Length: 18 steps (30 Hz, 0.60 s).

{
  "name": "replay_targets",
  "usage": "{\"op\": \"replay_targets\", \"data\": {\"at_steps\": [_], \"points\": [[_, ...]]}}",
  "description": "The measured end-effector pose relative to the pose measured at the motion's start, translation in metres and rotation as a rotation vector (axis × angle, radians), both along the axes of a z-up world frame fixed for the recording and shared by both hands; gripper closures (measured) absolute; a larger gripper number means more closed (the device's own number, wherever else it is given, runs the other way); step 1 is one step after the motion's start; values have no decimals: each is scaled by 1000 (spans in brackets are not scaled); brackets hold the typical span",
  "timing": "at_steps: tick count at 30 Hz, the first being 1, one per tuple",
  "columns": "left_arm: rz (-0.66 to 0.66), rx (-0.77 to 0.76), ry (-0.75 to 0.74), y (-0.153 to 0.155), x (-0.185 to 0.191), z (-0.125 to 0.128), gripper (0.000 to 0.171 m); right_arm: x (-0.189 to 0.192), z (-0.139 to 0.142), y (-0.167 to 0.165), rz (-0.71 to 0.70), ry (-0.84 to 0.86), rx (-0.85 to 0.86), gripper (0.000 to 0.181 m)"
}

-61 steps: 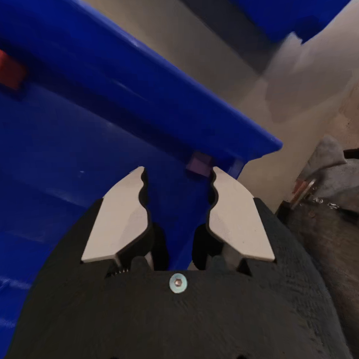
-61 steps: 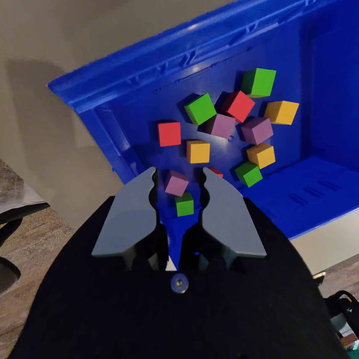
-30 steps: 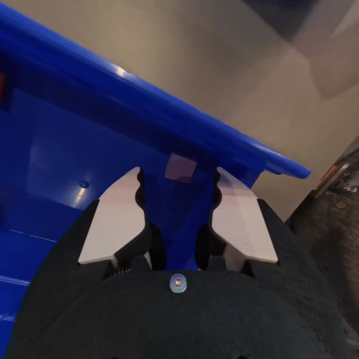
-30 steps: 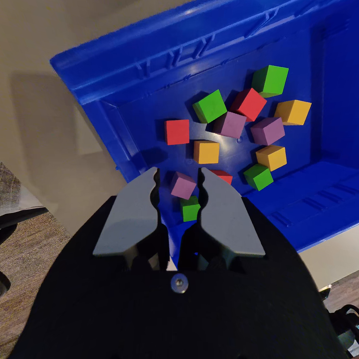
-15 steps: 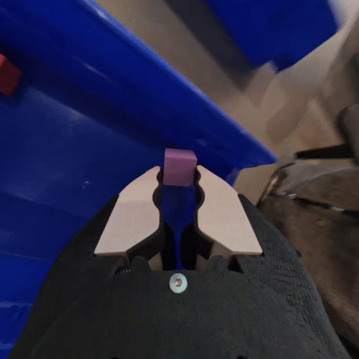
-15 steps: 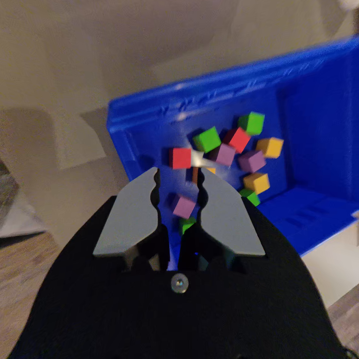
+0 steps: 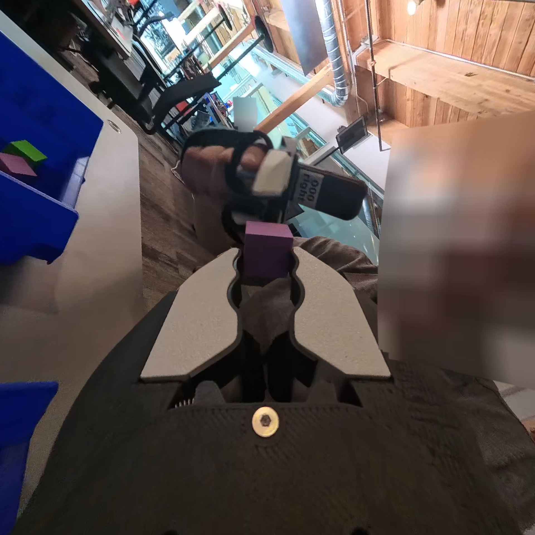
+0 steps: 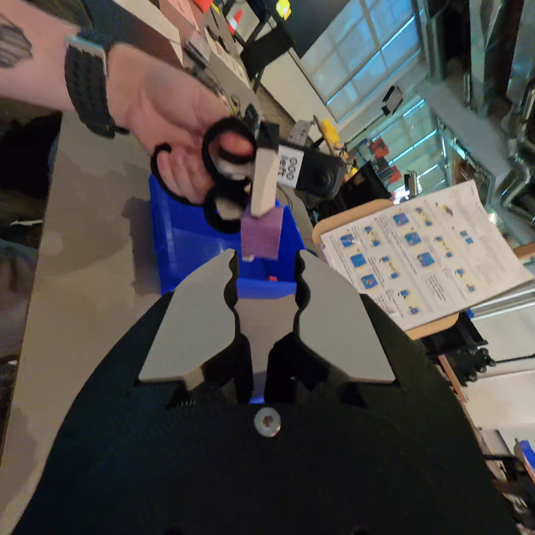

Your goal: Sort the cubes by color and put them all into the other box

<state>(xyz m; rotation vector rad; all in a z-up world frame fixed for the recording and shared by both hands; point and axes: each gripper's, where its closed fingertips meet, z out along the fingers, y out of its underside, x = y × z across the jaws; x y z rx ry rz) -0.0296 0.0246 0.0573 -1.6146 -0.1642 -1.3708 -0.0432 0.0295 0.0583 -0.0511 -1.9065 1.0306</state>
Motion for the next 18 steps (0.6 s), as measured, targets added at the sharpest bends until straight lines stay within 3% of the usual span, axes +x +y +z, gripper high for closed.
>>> {"op": "replay_targets", "data": {"at_steps": [5, 9, 11, 13, 14, 16, 18], "points": [[4, 44, -54, 1, 5, 2, 141, -3, 3, -18, 24, -13, -10, 154], [38, 82, -123, -1, -1, 8, 137, -4, 6, -13, 17, -30, -6, 155], [118, 121, -147, -7, -17, 18, 133, -8, 13, 7, -13, -69, 0, 155], [232, 111, -52, -16, -34, 16, 130, -16, 20, 40, -74, -147, 10, 155], [288, 104, -4, -22, -42, 15, 136, -21, 20, 58, -108, -213, 17, 155], [356, 122, 36, -36, -53, 19, 143, -30, 4, 95, -184, -417, 54, 155], [404, 146, 38, -50, -60, 23, 144, -32, -29, 126, -255, -671, 132, 155]]}}
